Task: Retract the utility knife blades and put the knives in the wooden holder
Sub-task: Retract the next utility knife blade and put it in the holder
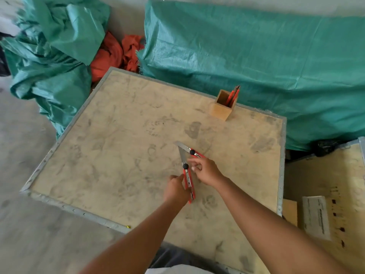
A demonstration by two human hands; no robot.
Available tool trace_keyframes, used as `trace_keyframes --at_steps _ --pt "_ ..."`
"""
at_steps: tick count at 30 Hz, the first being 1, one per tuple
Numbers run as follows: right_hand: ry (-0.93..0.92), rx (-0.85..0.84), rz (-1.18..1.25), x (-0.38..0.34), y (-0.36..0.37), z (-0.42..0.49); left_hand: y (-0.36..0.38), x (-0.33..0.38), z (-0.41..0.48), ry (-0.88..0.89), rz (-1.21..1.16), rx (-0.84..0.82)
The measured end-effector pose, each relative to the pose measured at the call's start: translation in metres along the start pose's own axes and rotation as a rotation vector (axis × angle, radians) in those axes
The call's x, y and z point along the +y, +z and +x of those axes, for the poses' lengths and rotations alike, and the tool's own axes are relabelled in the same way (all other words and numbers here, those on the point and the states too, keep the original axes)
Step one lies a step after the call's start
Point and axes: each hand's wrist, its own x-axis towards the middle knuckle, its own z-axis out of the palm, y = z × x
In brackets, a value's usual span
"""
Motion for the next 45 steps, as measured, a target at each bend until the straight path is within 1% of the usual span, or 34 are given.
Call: trace_keyframes --at_steps 2,4,8,12,16,20,23,28,32,35,37,40,43,45 --pt "-0.017 -0.071 -0.038 -0.004 0.007 0.005 0.007 0.001 -0.006 -0.005 0.005 0.022" --pt "-0.028 -0.098 -0.054 -0.004 0.011 0.009 0.01 0.002 -0.01 0.003 -0.006 0.063" --pt "-0.002 -0.061 -0.036 -0.001 0.016 0.011 0.015 -0.004 -0.01 0.004 -0.079 0.098" --pt "0.058 -0.062 0.032 0.003 0.018 0.011 0.017 -0.005 -0.018 -0.001 -0.087 0.09" --pt "0.077 -0.075 0.121 0.008 0.018 0.004 0.022 -0.012 -0.026 0.036 -0.202 0.097" --pt "0.105 -0.064 0.21 0.008 0.015 -0.013 0.013 -0.017 -0.039 0.003 -0.347 0.025" --pt "0.077 -0.042 0.281 0.001 0.013 -0.028 0.0 -0.026 -0.049 -0.03 -0.43 -0.03" --pt "-0.01 0.002 0.355 -0.029 -0.005 -0.04 -0.036 -0.024 -0.062 0.125 -0.515 -0.052" --pt "-0.085 0.109 0.371 -0.061 -0.031 -0.045 -0.073 -0.008 -0.066 0.243 -0.618 -0.082" --pt "-0.138 0.167 0.377 -0.085 -0.047 -0.048 -0.099 0.003 -0.066 0.293 -0.683 -0.153" --pt "-0.157 0.191 0.374 -0.097 -0.052 -0.05 -0.114 0.01 -0.067 0.322 -0.694 -0.164" --pt "-0.151 0.177 0.382 -0.111 -0.059 -0.055 -0.132 0.018 -0.067 0.359 -0.706 -0.154" --pt "-0.193 0.115 0.316 -0.124 -0.058 -0.063 -0.15 0.023 -0.062 0.385 -0.724 -0.128" --pt "-0.222 0.115 0.279 -0.131 -0.056 -0.067 -0.161 0.025 -0.057 0.408 -0.731 -0.106"
